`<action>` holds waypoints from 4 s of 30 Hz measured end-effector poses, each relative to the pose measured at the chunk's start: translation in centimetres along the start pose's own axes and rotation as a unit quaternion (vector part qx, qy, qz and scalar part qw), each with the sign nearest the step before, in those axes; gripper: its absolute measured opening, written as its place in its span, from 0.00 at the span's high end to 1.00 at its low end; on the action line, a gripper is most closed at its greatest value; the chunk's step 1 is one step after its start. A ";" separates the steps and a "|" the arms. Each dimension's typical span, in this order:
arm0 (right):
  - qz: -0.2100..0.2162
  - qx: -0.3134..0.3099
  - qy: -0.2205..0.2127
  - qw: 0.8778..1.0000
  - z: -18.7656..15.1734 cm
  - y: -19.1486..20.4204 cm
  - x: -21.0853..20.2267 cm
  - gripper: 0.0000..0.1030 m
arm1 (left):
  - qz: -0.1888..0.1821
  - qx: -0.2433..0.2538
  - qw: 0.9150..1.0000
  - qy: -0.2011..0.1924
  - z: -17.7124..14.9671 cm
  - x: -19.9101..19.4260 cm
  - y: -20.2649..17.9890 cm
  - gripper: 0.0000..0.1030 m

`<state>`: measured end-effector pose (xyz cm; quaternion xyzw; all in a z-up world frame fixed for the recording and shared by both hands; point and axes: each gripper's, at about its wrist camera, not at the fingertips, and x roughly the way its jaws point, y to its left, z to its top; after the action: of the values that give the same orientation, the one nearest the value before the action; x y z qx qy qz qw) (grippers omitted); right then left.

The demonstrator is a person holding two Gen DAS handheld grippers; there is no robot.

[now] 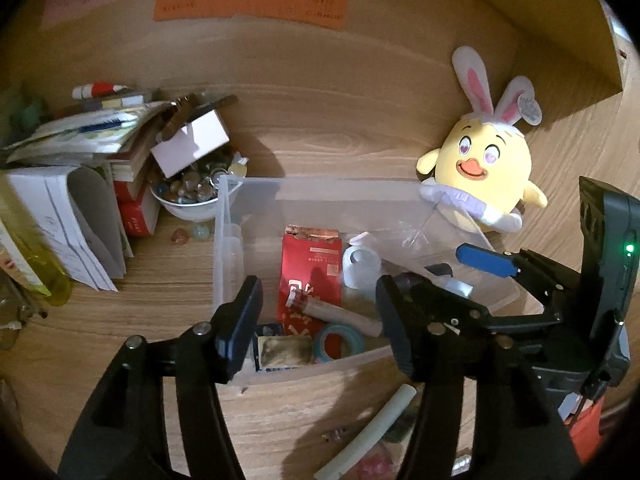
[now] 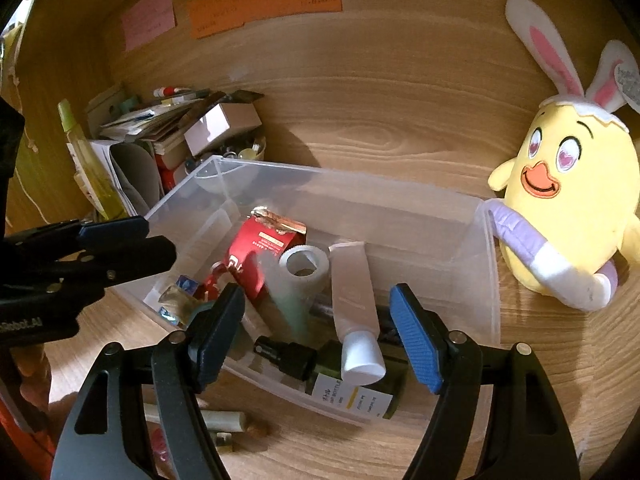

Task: Organize objects
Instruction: 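Withdraw both tools from the bin back toward the item pile, then grasp clear pen with right tool while left tool approaches pink-white rope bracelet, then grasp pink-white rope bracelet with left tool while right tool lifts the pen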

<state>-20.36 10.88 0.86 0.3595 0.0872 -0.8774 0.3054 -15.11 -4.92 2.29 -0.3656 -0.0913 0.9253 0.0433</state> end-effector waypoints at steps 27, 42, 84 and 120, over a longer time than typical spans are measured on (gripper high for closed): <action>-0.006 -0.022 -0.053 0.998 -4.3 1.4 -7.5 0.21 | 0.048 0.035 0.998 -0.012 -5.0 -5.3 -2.2 0.14; -0.004 -0.025 -0.008 1.000 -8.6 1.7 -6.6 0.22 | 0.061 0.011 0.997 0.044 -10.8 -4.6 -0.6 0.14; 0.087 -0.144 0.066 0.984 -14.0 7.3 -5.8 0.87 | 0.102 -0.011 0.992 0.067 -14.3 -4.0 2.9 0.94; 0.097 -0.118 0.074 0.986 -13.7 7.4 -5.0 0.87 | 0.033 0.061 0.995 0.072 -16.1 -4.7 -2.0 0.82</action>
<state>-5.29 12.43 -5.19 0.3919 0.1769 -0.7984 0.4216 -0.66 -1.40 -5.69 -0.4304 -0.0188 0.9015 0.0411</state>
